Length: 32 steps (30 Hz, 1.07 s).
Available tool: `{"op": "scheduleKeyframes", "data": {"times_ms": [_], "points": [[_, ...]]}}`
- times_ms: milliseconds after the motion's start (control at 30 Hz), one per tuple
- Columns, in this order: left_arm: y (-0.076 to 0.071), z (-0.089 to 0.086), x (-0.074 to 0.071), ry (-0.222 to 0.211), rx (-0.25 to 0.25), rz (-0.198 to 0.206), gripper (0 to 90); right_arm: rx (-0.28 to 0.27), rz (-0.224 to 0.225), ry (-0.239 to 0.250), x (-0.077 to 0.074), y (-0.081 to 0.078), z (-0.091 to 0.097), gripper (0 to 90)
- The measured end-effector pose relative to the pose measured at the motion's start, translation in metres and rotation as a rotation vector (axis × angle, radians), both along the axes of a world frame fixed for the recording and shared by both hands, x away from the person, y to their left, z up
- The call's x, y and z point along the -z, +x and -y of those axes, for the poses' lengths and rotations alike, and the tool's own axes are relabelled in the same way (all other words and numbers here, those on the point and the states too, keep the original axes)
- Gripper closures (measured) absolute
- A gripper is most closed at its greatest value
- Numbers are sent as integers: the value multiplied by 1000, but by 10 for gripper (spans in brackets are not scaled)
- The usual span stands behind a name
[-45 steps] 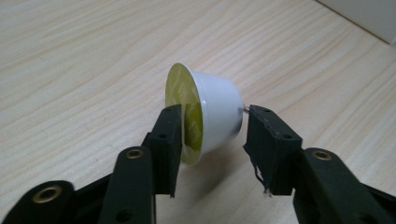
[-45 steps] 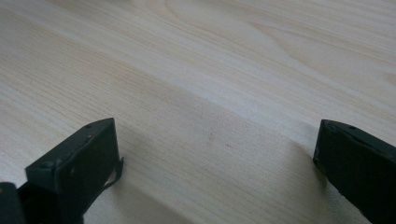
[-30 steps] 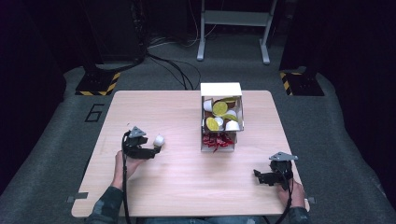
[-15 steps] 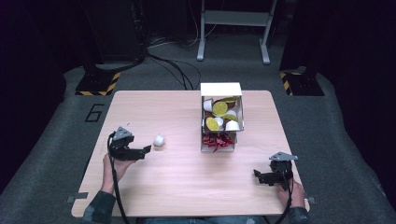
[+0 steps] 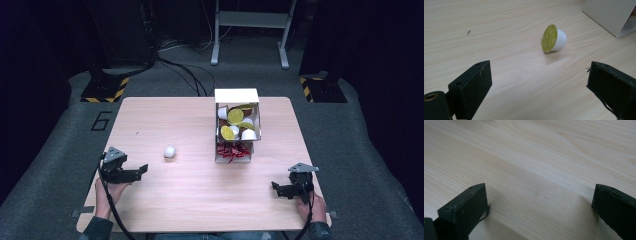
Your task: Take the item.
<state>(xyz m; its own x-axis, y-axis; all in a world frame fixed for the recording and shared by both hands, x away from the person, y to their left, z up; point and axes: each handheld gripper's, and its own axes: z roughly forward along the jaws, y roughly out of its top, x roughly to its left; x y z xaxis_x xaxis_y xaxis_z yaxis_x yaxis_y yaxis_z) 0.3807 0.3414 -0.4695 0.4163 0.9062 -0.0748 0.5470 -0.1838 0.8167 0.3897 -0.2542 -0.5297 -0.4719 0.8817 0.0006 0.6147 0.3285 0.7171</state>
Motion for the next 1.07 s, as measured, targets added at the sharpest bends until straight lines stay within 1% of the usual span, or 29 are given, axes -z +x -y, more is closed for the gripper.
{"op": "scheduleKeyframes", "data": {"times_ms": [33, 67, 100, 167, 200, 233, 333, 400, 433, 533, 600, 633, 667, 700, 733, 767, 833, 867, 900, 1067], "points": [[-4, -3, 1, 8, 2, -10, 52, 0, 0, 0, 0, 0, 0, 0], [-7, -4, 3, 8, -4, -8, 51, 0, 0, 0, 0, 0, 0, 0], [-11, -7, 5, 12, -6, -14, 50, 0, 0, 0, 0, 0, 0, 0], [-16, -11, 9, 20, -17, -21, 49, 0, 0, 0, 0, 0, 0, 0], [-19, -15, 13, 16, -26, -26, 49, 0, 0, 0, 0, 0, 0, 0], [-21, -17, 15, 18, -31, -30, 49, 0, 0, 0, 0, 0, 0, 0], [-27, -25, 27, 24, -44, -62, 38, 1, 0, 0, 0, 0, 0, 0], [-30, -29, 34, 40, -48, -74, 31, 1, 0, 0, 0, 0, 0, 0], [-31, -30, 37, 38, -59, -77, 29, -1, 2, -2, 0, 0, 0, 0], [-33, -33, 45, 46, -67, -99, 26, 2, 0, 0, 0, 0, 0, 0], [-34, -33, 49, 57, -77, -107, 23, -1, 2, -2, 0, 0, 0, 0], [-35, -32, 52, 72, -78, -109, 22, -1, 2, -2, 0, 0, 0, 0], [-35, -31, 54, 81, -82, -101, 20, -1, 2, -2, 0, 0, 0, 0], [-36, -30, 55, 88, -79, -107, 18, -1, 2, -2, 0, 0, 0, 0], [-35, -29, 57, 86, -77, -108, 16, -1, 2, -2, 0, 0, 0, 0], [-35, -28, 59, 88, -73, -120, 16, -1, 2, -2, 0, 0, 0, 0], [-35, -23, 63, 132, -72, -109, 4, -4, -2, -3, 0, 0, 0, 0], [-35, -22, 63, 133, -70, -103, 2, -3, -2, -3, 0, 0, 0, 0], [-34, -22, 63, 138, -69, -114, 1, -2, -3, -4, 0, 0, 0, 0], [-33, -22, 62, 136, -73, -122, 0, -2, -2, -4, 0, 0, 0, 0]]}}
